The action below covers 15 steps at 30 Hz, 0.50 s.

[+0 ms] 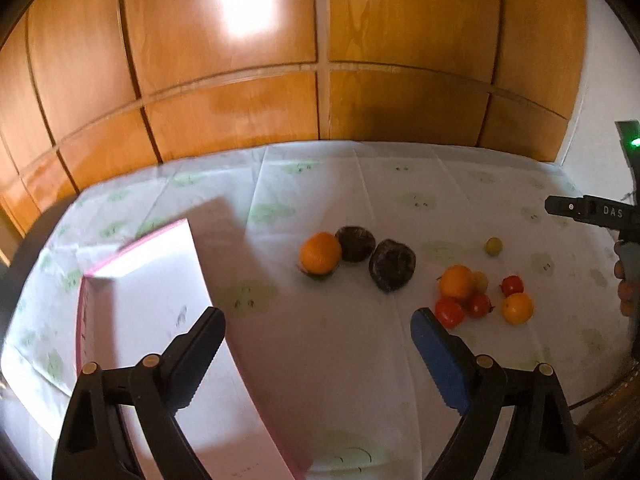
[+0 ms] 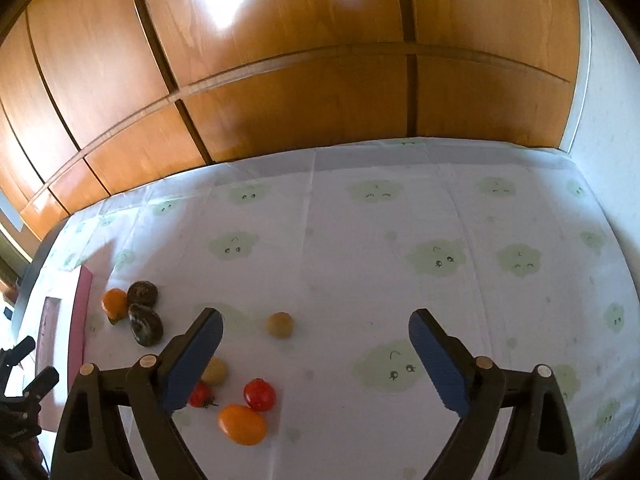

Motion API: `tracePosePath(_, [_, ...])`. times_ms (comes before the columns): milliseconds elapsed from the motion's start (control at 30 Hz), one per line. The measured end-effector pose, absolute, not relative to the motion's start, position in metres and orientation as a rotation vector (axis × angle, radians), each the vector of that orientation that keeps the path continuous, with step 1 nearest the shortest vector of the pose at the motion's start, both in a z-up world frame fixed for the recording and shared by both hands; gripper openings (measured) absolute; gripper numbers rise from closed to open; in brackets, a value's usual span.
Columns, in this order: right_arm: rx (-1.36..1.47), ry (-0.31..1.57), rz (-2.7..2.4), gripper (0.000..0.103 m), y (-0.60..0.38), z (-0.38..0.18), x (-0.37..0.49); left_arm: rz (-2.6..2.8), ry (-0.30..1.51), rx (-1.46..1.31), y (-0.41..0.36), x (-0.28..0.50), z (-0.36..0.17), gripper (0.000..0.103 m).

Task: Organize fruits
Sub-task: 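Move the left tool to the orange and close its fingers on it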

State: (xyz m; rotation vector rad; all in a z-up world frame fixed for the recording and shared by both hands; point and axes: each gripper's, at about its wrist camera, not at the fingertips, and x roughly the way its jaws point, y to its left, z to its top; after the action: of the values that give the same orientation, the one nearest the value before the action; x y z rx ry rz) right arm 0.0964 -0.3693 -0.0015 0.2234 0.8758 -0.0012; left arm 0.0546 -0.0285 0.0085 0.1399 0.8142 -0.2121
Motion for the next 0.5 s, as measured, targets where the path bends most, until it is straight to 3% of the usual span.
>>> tracePosePath(500, [0.244,0.895,-0.001,0.095,-0.372,-0.003,0.103,-0.259,0.830,0.235,-0.046,0.080,0.004,0.094])
